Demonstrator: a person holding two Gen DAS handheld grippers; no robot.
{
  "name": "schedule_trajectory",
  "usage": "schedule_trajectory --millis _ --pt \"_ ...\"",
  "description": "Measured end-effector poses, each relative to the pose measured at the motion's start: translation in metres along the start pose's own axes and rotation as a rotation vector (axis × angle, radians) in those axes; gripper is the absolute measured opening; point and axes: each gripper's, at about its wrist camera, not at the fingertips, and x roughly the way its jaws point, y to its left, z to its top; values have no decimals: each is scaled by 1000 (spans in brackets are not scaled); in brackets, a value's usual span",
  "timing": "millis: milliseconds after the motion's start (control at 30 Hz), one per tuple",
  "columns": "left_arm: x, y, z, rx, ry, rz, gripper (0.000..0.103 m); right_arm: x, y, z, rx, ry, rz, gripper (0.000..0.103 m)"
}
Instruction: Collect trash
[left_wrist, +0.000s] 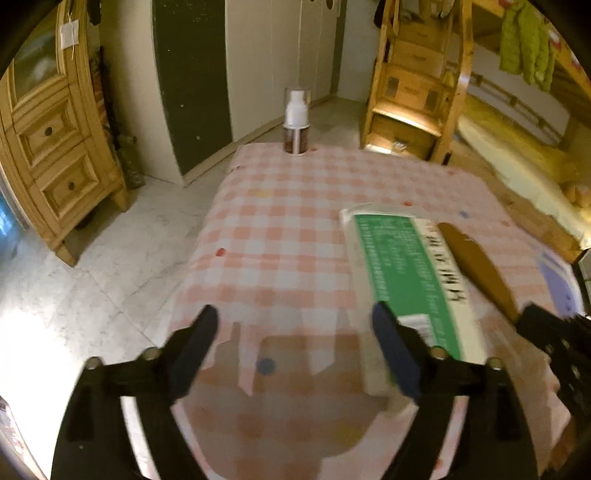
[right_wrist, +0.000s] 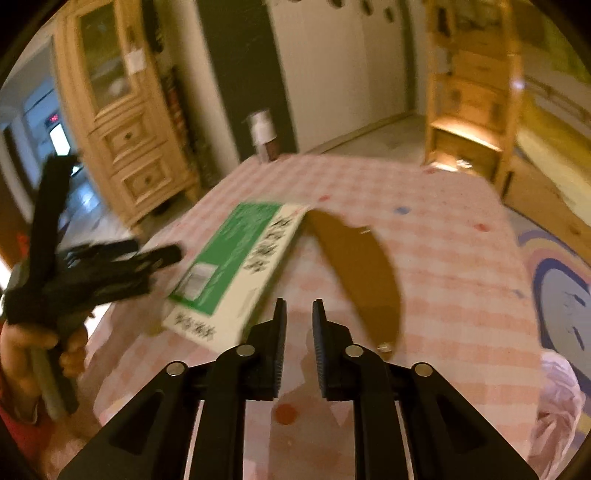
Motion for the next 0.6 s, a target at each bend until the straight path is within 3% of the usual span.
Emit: schedule_trajectory --millis 67,100,300,600 --pt "-6 -7 -2 2 -9 -32 88 1 -7 1 14 -9 -39 57" --pt "-7 -10 -2 7 -13 -33 88 3 -9 1 20 -5 -51 59" --pt "-5 -22 3 28 -24 -12 88 28 -19 7 36 45 -61 59" --pt "1 -8 9 17 -19 20 88 62 -11 24 -4 95 -67 64"
